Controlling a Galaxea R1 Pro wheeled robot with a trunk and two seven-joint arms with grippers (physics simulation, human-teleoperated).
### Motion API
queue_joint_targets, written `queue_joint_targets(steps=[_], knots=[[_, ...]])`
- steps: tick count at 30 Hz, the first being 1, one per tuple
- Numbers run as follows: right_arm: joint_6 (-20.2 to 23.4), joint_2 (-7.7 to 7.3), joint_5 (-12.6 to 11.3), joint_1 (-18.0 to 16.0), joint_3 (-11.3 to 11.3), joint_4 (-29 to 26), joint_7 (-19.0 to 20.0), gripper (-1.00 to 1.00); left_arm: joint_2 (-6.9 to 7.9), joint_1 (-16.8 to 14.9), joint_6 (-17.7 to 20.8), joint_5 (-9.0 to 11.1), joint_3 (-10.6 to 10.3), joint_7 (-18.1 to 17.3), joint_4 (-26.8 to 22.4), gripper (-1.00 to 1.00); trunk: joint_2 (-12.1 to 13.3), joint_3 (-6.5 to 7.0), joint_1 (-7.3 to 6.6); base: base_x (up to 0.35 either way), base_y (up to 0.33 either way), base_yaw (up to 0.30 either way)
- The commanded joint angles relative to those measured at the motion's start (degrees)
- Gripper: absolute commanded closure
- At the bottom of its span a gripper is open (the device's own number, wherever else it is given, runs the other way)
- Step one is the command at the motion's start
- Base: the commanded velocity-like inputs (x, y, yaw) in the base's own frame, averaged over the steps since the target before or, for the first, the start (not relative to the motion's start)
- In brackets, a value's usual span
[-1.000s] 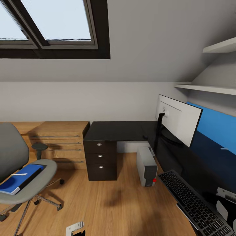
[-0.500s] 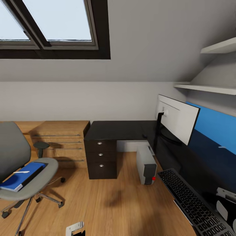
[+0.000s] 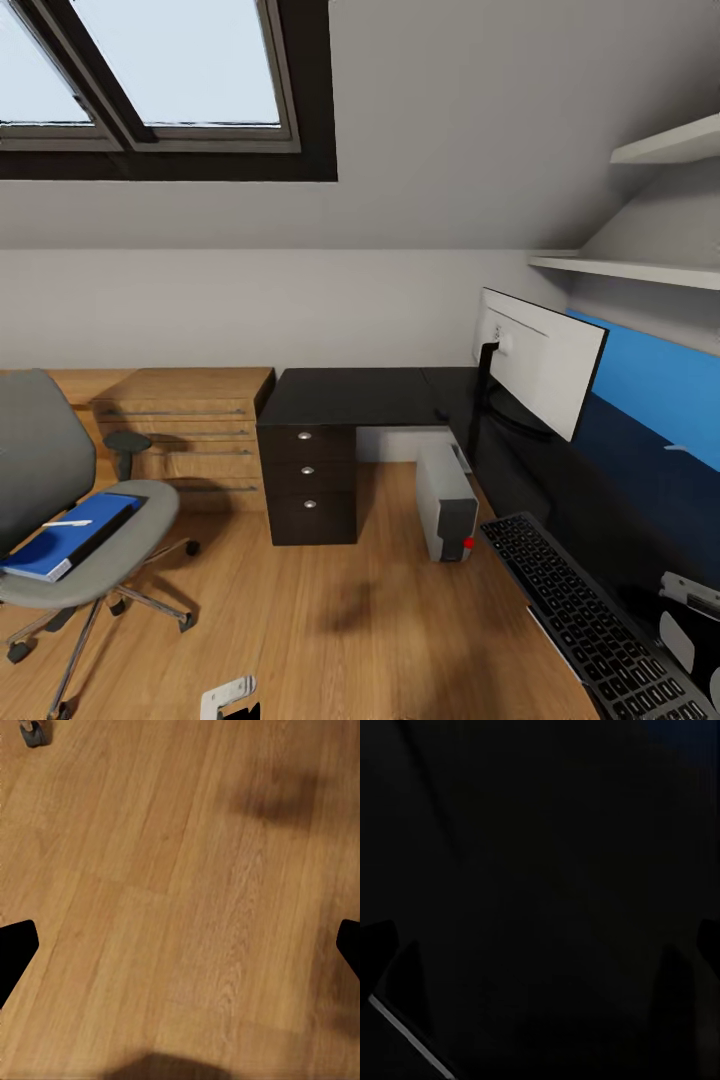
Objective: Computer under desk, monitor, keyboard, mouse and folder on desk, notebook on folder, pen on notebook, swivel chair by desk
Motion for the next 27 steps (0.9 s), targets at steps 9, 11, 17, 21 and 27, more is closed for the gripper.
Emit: queue_joint_targets(steps=[9, 11, 17, 21, 27], knots=[[-0.1, 0.3, -0.1, 0.0, 0.1, 2.8, -0.1, -1.0, 0.01, 0.0, -0.1, 0.0, 0.3, 0.0, 0.0, -1.0, 0.0, -0.07, -0.01, -0.091, 0.0, 0.0], [-0.1, 0.3, -0.1, 0.0, 0.1, 2.8, -0.1, -1.0, -0.01, 0.0, -0.1, 0.0, 0.3, 0.0, 0.0, -1.0, 0.0, -0.07, -0.01, -0.014, 0.0, 0.0], [-0.1, 0.31, -0.1, 0.0, 0.1, 2.8, -0.1, -1.0, -0.02, 0.0, -0.1, 0.0, 0.3, 0.0, 0.0, -1.0, 0.0, -0.07, -0.01, -0.043, 0.0, 0.0], [-0.1, 0.31, -0.1, 0.0, 0.1, 2.8, -0.1, -1.0, 0.0, 0.0, -0.1, 0.0, 0.3, 0.0, 0.0, -1.0, 0.0, -0.07, -0.01, -0.161, 0.0, 0.0], [-0.1, 0.31, 0.0, 0.0, 0.1, 2.8, -0.1, -1.0, 0.0, 0.0, -0.1, 0.0, 0.3, 0.0, 0.0, -1.0, 0.0, -0.07, -0.01, -0.114, 0.0, 0.0]])
